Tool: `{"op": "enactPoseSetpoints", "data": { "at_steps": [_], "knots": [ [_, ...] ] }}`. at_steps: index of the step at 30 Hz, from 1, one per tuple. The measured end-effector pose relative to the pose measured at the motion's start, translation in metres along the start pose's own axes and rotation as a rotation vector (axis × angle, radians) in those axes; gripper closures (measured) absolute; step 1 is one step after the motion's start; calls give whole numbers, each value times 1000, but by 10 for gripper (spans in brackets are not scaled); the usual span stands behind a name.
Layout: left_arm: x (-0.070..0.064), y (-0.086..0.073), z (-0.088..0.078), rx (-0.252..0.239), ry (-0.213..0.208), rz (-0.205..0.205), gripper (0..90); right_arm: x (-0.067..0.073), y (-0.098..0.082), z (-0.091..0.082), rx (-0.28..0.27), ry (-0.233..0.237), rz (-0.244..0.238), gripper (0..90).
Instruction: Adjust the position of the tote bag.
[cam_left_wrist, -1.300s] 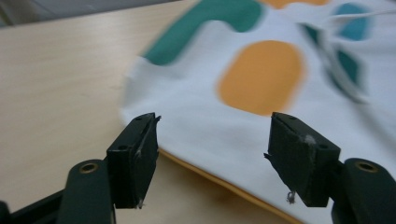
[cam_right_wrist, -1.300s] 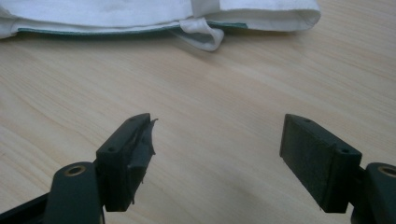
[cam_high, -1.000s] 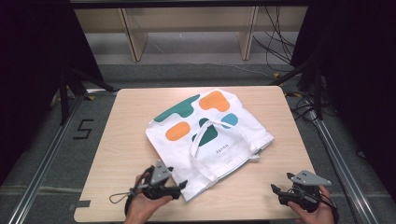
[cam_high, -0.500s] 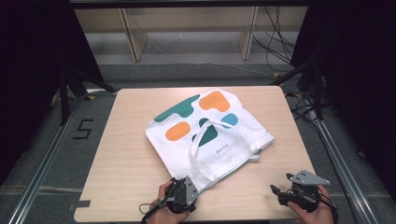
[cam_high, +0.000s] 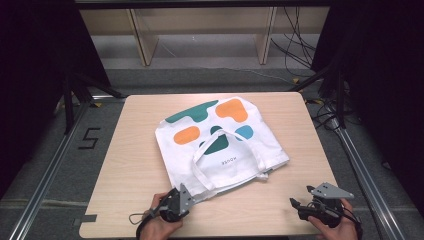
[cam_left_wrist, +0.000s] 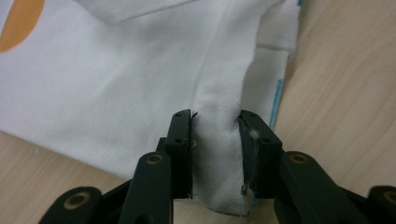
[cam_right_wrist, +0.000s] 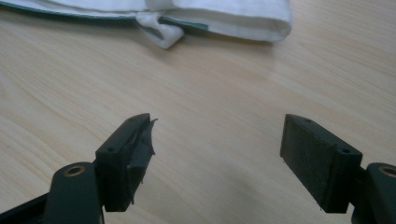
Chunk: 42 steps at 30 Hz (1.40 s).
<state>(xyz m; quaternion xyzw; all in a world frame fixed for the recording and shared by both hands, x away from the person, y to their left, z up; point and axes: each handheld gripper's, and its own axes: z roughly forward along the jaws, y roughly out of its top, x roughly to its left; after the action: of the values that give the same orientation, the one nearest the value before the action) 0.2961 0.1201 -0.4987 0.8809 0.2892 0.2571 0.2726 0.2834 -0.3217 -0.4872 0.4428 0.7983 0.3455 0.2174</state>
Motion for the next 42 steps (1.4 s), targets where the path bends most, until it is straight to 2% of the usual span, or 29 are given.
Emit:
{"op": "enactPoseSetpoints", "data": {
  "at_steps": [3, 4, 5, 6, 7, 8, 9, 10, 13, 15, 16, 18, 19, 20, 21, 22, 23, 24, 26, 27, 29, 30, 32, 33, 35, 37, 38, 39, 42],
  "knots": [
    [15, -8, -4, -5, 29, -25, 727, 0, 0, 0, 1, -1, 7, 261],
    [15, -8, -4, -5, 29, -25, 732, 0, 0, 0, 1, -1, 7, 261],
    [24, -13, -7, -5, 43, -41, 742, -1, 0, 2, -10, -23, -26, 262],
    [28, -15, -9, -3, 53, -56, 751, 0, 1, 3, 4, 1, 6, 261],
    [33, -16, -10, -15, 65, -70, 759, 2, 2, 5, 4, -5, 14, 262],
    [37, -18, -12, -14, 69, -87, 764, 0, 5, 8, -17, -12, -23, 263],
    [37, -18, -12, -14, 69, -87, 768, 2, 9, 11, 1, 4, -20, 265],
    [44, -20, -11, -16, 77, -111, 769, 2, 12, 15, -3, 10, -28, 265],
    [51, -21, -11, -33, 65, -151, 773, 3, 22, 27, -8, -8, -76, 271],
    [52, -20, -13, -54, 61, -168, 774, 4, 28, 36, 14, -15, -112, 275],
    [54, -20, -16, -52, 74, -146, 774, 5, 31, 40, 23, -12, -109, 279],
    [54, -20, -15, -66, 61, -176, 774, 6, 37, 49, 21, -5, -117, 305],
    [55, -21, -15, -69, 69, -182, 774, 5, 41, 53, 31, -4, -143, 325],
    [55, -21, -15, -67, 56, -190, 774, 6, 43, 58, 34, -16, -162, 346],
    [55, -22, -15, -70, 58, -193, 774, 8, 46, 62, 53, -14, -168, 366],
    [55, -22, -15, -70, 58, -193, 773, 8, 46, 62, 53, -14, -168, 366],
    [57, -22, -16, -63, 63, -166, 773, 8, 53, 72, 43, -33, -225, 414],
    [58, -22, -17, -62, 60, -163, 773, 10, 55, 74, 55, -36, -219, 432],
    [58, -22, -17, -64, 57, -163, 773, 11, 61, 82, 52, -50, -253, 450],
    [58, -23, -16, -69, 51, -190, 773, 12, 63, 85, 41, -57, -253, 461],
    [59, -24, -16, -70, 46, -199, 771, 13, 65, 88, 38, -64, -264, 468],
    [59, -25, -16, -74, 49, -204, 771, 15, 70, 93, 13, -80, -288, 488],
    [60, -26, -15, -74, 44, -216, 769, 17, 74, 97, -7, -109, -292, 524],
    [62, -26, -16, -65, 49, -195, 768, 17, 75, 99, -13, -122, -300, 552],
    [61, -26, -15, -68, 47, -214, 762, 17, 78, 102, -18, -138, -315, 615],
    [62, -27, -14, -68, 58, -196, 744, 17, 80, 104, -13, -141, -320, 670],
    [59, -27, -13, -75, 57, -223, 731, 17, 81, 103, -14, -146, -313, 685],
    [57, -27, -13, -75, 57, -220, 713, 17, 81, 101, -22, -144, -318, 701],
    [51, -26, -11, -48, 74, -213, 567, 15, 83, 91, -56, -135, -313, 744]
  ]
}}
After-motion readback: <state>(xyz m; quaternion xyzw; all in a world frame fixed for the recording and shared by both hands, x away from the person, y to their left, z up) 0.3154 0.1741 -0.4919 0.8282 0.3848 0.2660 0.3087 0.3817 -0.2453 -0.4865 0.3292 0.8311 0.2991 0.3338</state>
